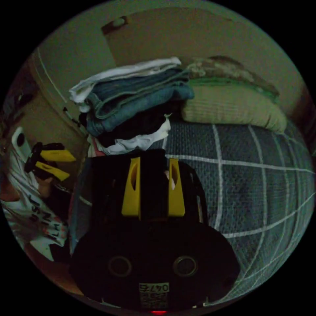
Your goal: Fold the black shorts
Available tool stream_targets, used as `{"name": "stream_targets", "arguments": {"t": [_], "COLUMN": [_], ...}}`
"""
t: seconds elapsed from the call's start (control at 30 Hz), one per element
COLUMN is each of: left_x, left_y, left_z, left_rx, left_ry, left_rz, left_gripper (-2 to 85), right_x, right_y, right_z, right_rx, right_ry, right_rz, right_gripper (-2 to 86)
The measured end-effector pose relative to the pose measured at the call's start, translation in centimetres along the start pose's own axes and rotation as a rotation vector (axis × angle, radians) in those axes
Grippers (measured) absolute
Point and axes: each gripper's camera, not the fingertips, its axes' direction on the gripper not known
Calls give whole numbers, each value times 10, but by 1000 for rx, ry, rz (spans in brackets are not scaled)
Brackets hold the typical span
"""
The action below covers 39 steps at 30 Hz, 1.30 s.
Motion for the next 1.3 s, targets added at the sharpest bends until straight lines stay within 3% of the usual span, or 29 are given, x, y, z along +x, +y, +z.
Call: {"name": "stream_targets", "arguments": {"t": [0.1,0.27,0.37,0.43,0.47,0.57,0.63,0.73,0.8,0.87,0.93,0.97,1.0,1.03,1.13,1.3], "left_x": [-3,-7,7,26,32,66,89,106,113,121,136,143,158,169,171,151], "left_y": [-8,-34,-71,-100,-106,-115,-114,-110,-113,-122,-133,-135,-133,-125,-102,-95], "left_z": [-3,-8,7,44,56,116,150,173,167,148,141,147,168,193,227,221], "left_rx": [15,65,19,-140,-187,-361,-442,-504,-465,-336,-264,-300,-457,-626,-853,-841], "left_ry": [-35,0,218,454,475,421,262,47,28,70,308,378,459,431,281,287], "left_rz": [-7,42,246,358,360,403,444,502,520,525,562,592,673,727,808,706], "left_gripper": [74,2,-7,-9,-9,-10,-10,-10,-9,-9,-10,-10,-10,-10,-9,-9], "right_x": [-27,-139,-198,-221,-233,-255,-264,-273,-276,-276,-276,-277,-277,-277,-272,-222], "right_y": [15,74,106,117,122,132,136,143,148,152,155,156,158,159,160,141], "right_z": [-9,-46,-40,-36,-35,-40,-50,-68,-74,-74,-73,-74,-76,-77,-95,-130], "right_rx": [75,196,154,155,162,179,199,258,264,247,237,235,234,234,253,252], "right_ry": [-88,20,189,252,259,238,180,73,13,-7,-21,-30,-27,-22,25,175], "right_rz": [-113,-402,-493,-507,-517,-551,-566,-577,-587,-590,-594,-597,-599,-600,-585,-494], "right_gripper": [15,5,5,6,6,5,4,4,4,4,4,5,5,5,4,3]}}
